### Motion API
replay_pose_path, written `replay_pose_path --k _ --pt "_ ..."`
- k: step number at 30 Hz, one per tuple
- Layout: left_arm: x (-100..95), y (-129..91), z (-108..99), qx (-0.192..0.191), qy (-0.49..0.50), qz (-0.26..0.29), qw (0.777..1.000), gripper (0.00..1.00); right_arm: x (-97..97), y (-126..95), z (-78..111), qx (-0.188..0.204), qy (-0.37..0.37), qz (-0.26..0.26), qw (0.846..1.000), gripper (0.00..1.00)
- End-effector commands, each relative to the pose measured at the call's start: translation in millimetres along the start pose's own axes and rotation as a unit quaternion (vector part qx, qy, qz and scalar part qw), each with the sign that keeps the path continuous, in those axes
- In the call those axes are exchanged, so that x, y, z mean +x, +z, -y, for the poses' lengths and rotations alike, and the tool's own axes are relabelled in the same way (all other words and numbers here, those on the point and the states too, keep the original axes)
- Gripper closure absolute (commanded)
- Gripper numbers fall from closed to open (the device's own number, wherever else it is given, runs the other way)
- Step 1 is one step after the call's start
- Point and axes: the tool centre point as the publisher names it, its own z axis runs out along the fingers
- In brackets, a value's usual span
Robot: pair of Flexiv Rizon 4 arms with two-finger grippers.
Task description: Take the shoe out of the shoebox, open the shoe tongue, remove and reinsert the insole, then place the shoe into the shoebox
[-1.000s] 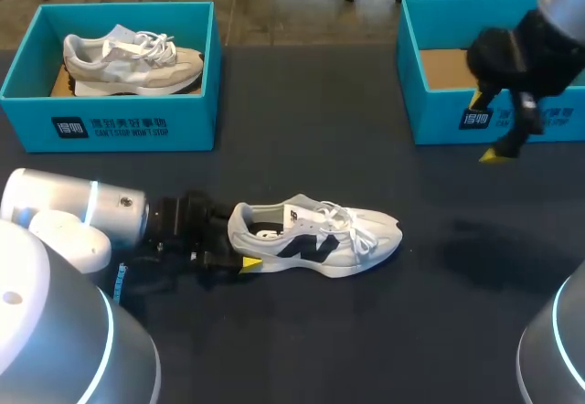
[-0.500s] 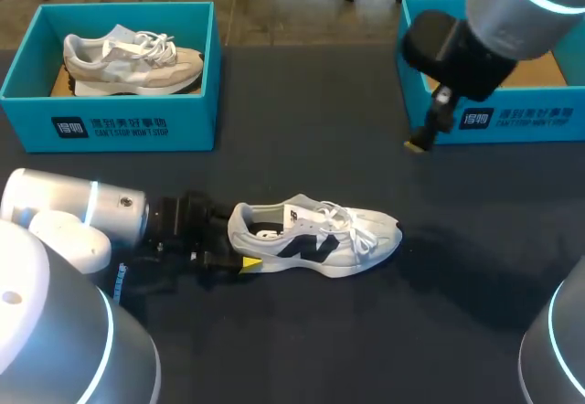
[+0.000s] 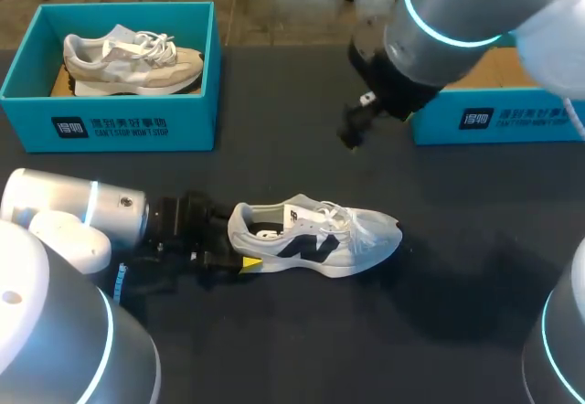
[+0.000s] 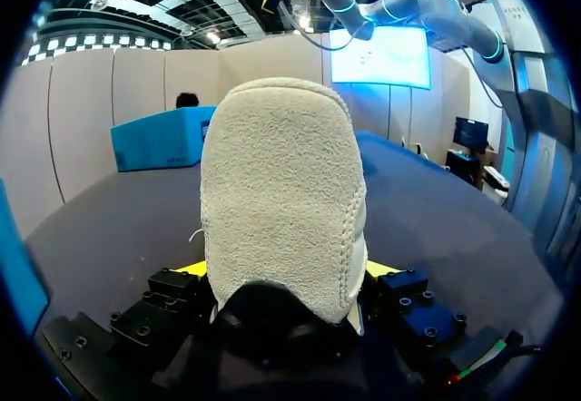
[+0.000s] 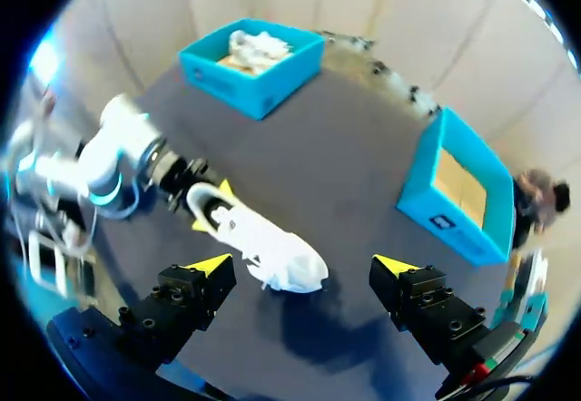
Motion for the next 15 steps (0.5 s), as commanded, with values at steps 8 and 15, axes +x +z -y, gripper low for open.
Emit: replay_pose_path --k 8,15 --pt "-2.7 0 -1 -0.002 0.000 -0.001 1.000 1.00 5.6 1 -5.9 0.013 0.018 0.012 1.000 0.00" --pt "-2.7 0 -1 -0.002 0.000 -0.001 1.000 1.00 37.1 25 -15.1 0.052 0.165 0.068 0.983 0.00"
